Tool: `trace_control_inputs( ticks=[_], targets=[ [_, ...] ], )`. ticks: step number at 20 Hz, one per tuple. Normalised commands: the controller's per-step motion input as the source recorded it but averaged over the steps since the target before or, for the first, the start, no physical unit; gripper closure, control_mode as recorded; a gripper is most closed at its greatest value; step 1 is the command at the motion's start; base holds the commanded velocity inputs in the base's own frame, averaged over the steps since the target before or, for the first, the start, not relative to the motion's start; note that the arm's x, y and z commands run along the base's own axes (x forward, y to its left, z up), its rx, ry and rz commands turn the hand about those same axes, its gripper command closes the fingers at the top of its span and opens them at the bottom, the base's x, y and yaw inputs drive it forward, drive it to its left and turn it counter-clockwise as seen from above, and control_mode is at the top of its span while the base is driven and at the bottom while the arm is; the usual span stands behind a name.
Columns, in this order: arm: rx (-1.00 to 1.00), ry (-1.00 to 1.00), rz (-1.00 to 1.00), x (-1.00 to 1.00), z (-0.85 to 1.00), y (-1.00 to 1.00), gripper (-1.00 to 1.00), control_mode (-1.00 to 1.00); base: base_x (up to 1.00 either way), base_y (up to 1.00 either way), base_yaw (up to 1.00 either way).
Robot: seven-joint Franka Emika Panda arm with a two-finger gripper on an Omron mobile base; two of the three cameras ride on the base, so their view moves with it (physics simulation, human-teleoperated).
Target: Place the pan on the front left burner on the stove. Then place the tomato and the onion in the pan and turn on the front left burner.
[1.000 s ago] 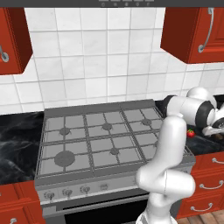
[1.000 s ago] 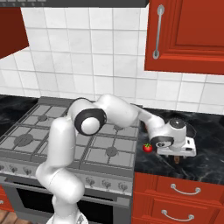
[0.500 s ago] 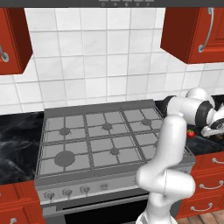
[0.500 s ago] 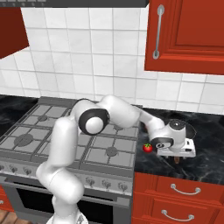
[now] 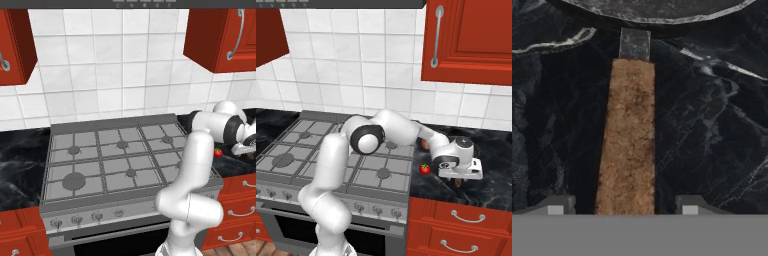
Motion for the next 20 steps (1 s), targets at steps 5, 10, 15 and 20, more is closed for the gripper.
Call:
trace_control_inputs(
  ticks=[5, 10, 15, 20],
  targets=[
    [-0.02, 0.01, 0.0, 0.0, -0.45, -0.08, 1.0, -1.0, 0.0, 0.0, 0.0],
    [-0.04, 0.03, 0.0, 0.0, -0.46, 0.0, 1.0, -1.0, 0.0, 0.0, 0.0],
    [-0.02, 0.05, 0.0, 0.0, -0.34, 0.0, 1.0, -1.0, 0.0, 0.0, 0.0],
    [0.0, 0.13, 0.0, 0.0, -0.04, -0.04, 1.0, -1.0, 0.0, 0.0, 0.0]
  ],
)
